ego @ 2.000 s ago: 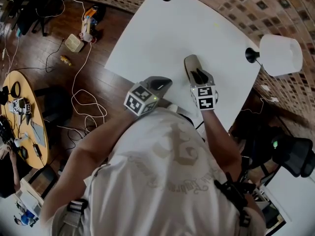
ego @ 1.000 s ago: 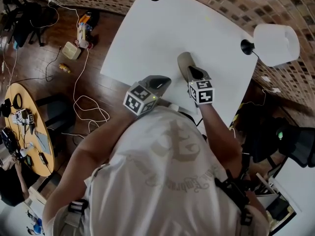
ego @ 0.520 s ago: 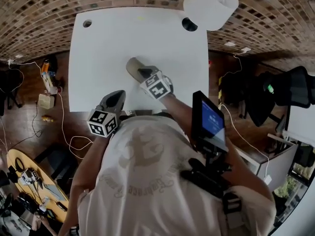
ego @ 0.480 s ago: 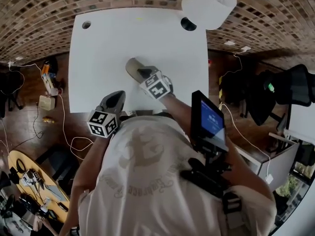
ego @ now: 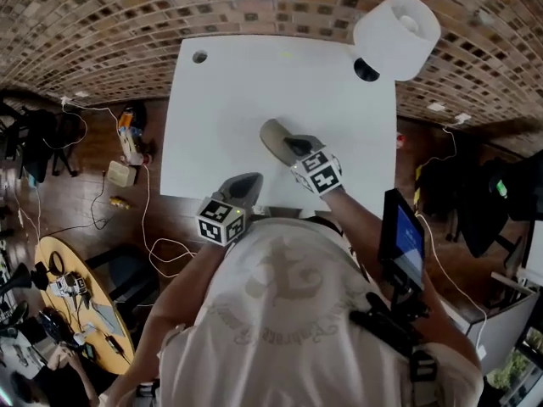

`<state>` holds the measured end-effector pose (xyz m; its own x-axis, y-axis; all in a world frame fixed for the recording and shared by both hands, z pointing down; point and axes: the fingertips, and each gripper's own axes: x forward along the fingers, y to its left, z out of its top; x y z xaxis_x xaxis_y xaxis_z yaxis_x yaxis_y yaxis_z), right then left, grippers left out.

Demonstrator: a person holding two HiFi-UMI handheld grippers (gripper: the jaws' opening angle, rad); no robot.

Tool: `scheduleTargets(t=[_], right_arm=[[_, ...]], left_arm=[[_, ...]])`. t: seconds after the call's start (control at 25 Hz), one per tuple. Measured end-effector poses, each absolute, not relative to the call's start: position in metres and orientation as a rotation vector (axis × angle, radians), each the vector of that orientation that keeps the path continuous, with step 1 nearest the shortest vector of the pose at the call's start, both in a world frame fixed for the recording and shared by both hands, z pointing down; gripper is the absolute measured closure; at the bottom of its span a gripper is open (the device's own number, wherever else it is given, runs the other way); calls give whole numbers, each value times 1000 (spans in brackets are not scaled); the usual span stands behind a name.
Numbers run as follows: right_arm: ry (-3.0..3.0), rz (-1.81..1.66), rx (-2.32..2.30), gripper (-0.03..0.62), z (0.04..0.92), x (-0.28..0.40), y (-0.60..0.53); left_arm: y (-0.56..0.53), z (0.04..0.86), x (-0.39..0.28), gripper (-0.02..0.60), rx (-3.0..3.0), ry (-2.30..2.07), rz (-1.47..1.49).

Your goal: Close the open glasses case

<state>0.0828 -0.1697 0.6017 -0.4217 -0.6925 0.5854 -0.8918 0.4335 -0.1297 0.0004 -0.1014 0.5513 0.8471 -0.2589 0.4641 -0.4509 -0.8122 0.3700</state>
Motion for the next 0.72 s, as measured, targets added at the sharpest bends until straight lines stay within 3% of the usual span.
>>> scheduleTargets(t=[0.72], right_arm=[[-2539, 620, 1454, 586, 522, 145, -87]], left_arm=[[-83, 528, 52, 575, 2622, -604, 471]])
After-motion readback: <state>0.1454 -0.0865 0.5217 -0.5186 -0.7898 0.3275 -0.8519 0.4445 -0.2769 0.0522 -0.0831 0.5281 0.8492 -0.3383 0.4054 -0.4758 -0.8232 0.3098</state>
